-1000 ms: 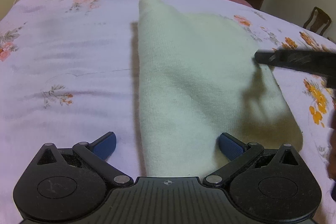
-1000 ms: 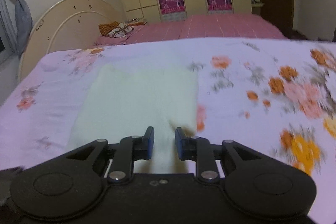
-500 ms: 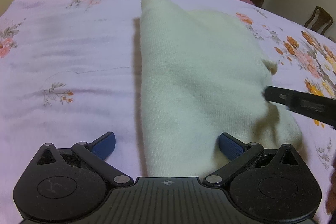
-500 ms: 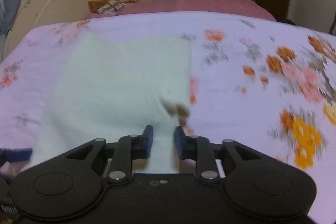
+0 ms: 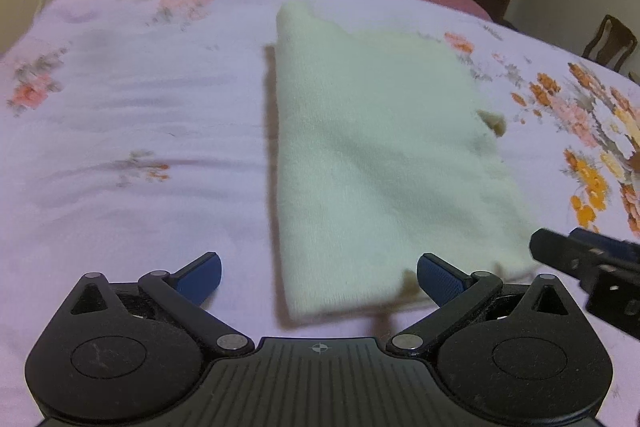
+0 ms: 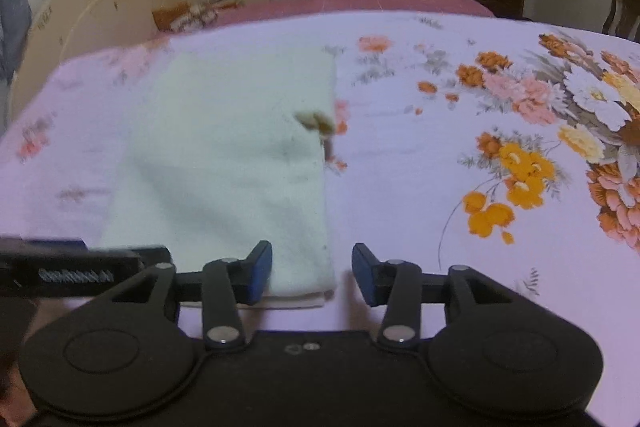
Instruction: Fold small clothes
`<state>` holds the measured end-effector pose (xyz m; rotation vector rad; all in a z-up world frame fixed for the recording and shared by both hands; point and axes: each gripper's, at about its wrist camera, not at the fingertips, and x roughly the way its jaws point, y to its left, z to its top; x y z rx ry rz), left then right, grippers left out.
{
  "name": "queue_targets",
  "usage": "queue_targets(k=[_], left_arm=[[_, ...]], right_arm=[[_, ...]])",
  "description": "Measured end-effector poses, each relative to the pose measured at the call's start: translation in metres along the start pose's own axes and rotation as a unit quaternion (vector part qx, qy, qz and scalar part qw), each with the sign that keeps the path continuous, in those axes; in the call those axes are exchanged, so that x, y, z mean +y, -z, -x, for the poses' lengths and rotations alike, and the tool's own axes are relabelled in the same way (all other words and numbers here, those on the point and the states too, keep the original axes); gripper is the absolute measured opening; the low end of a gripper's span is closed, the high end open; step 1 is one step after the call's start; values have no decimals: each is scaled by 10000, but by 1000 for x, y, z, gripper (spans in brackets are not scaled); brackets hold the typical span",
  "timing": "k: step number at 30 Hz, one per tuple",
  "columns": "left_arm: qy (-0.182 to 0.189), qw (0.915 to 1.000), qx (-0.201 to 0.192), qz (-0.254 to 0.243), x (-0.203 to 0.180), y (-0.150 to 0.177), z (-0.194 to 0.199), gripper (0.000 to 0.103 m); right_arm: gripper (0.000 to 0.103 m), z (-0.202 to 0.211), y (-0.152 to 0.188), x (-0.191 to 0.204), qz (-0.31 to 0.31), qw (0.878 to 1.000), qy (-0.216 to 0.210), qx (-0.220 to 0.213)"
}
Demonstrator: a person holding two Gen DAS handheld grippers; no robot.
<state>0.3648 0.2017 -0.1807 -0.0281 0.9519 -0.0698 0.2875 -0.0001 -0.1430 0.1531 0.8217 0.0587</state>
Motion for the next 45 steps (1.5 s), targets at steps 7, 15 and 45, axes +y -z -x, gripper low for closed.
queue_targets(k=[7,15,45], left_arm=[[-72,9991,-413,-46,-2,10,71,103],[-421,9954,-852,-152,-29,44,168,103],[-909,9835,-1478,513,-79,162,348,103]], right_arm=[[65,57,-1,7,158,9983,-547,-112],[84,130,18,-14,159,9922,-1235,-27],[102,334,79,-29,965,9740,-110,-2048]])
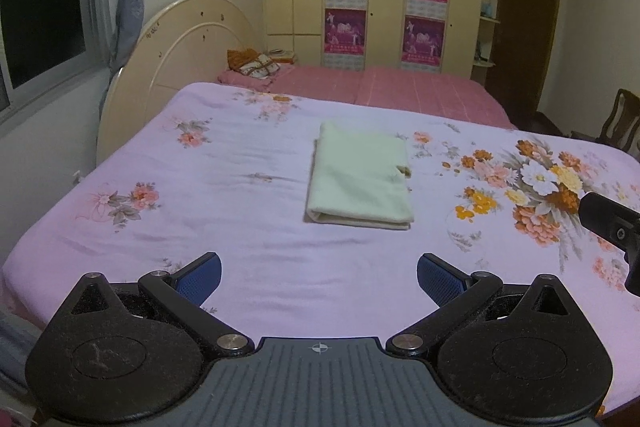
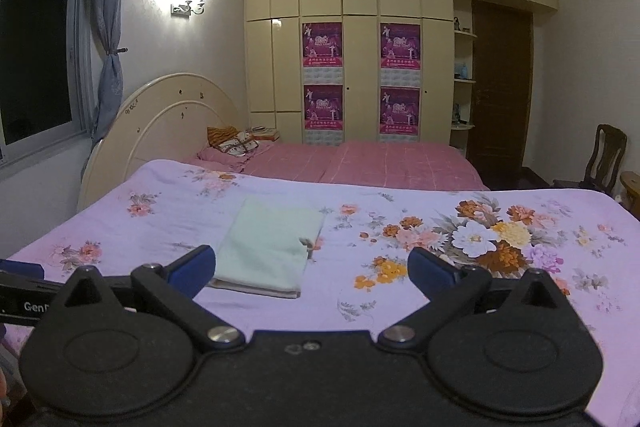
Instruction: Fold small clothes
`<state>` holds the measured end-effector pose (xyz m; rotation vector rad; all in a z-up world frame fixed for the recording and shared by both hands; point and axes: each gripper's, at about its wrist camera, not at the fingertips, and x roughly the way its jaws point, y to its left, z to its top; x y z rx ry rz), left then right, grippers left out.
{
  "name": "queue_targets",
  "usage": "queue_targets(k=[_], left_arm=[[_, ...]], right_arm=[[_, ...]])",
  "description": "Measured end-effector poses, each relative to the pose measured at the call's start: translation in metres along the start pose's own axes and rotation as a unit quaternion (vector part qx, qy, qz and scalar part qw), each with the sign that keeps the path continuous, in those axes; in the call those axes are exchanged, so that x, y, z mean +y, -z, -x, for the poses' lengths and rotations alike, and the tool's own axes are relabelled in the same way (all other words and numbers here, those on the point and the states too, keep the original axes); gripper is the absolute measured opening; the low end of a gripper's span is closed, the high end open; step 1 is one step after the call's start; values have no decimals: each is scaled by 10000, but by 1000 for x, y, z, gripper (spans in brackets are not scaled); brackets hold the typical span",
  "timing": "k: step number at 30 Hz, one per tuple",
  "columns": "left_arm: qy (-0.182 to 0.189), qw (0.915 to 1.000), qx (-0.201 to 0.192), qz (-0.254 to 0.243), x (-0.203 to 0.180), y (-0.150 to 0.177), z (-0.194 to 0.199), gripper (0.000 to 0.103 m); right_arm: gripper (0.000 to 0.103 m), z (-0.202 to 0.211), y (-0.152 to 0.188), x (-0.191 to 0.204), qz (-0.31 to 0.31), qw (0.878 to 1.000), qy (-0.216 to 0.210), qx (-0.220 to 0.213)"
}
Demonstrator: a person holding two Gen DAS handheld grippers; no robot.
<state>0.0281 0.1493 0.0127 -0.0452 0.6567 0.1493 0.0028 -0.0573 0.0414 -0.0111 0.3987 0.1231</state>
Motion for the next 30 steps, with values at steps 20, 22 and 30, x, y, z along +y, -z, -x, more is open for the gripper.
queue_targets(k=[20,22,30], left_arm=[[106,9999,3,-70,-5,-1,0,103],[109,9999,-6,-79,-5,-1,0,103],[115,9999,25,-78,-8,-3,-7,103]], right_arm=[[102,5,4,0,-21,10000,60,48],[102,5,4,0,-17,10000,76,51],[102,5,5,-1,-12,9999,80,68]])
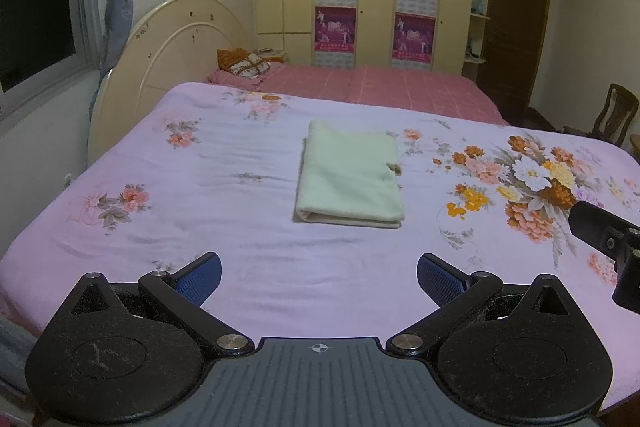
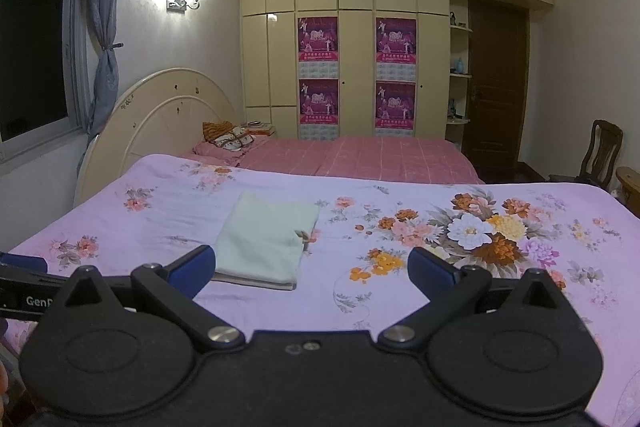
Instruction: Fold small clothes
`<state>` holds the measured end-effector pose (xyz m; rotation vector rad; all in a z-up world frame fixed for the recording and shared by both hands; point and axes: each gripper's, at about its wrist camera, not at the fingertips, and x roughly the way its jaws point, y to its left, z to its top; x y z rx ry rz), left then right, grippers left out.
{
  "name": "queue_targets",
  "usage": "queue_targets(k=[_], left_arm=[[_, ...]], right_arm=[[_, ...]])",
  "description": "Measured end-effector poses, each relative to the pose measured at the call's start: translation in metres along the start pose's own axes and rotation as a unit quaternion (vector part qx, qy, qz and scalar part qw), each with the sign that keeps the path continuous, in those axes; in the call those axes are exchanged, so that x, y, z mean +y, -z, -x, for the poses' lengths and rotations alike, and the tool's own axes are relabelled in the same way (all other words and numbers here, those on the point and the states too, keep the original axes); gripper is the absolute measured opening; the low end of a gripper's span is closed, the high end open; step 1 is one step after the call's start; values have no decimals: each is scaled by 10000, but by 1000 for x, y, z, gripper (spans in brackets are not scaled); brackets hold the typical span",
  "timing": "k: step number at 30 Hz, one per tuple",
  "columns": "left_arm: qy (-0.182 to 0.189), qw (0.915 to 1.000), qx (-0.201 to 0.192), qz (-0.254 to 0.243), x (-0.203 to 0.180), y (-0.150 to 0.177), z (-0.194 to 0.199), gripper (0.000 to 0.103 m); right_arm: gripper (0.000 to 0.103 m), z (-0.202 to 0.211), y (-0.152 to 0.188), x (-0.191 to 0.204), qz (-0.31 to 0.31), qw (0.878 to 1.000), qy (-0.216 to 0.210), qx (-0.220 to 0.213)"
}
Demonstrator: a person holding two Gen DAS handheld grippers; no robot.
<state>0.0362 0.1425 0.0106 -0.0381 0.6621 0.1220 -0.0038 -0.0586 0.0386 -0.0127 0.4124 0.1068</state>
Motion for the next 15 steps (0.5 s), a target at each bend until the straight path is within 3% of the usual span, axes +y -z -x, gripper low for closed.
queue_targets(k=[6,10,15], left_arm=[[164,9998,126,-19,-3,-1,-11,103],[257,9997,-22,-54,-7,-3,-15,103],[157,9999,-31,-65,-11,-11,-26,103]], right_arm=[[102,-6,4,-3,-11,10000,-16,76],[102,-15,2,-5,-4,9999,-20,136],[102,-24,0,-8,-35,9998,24,173]])
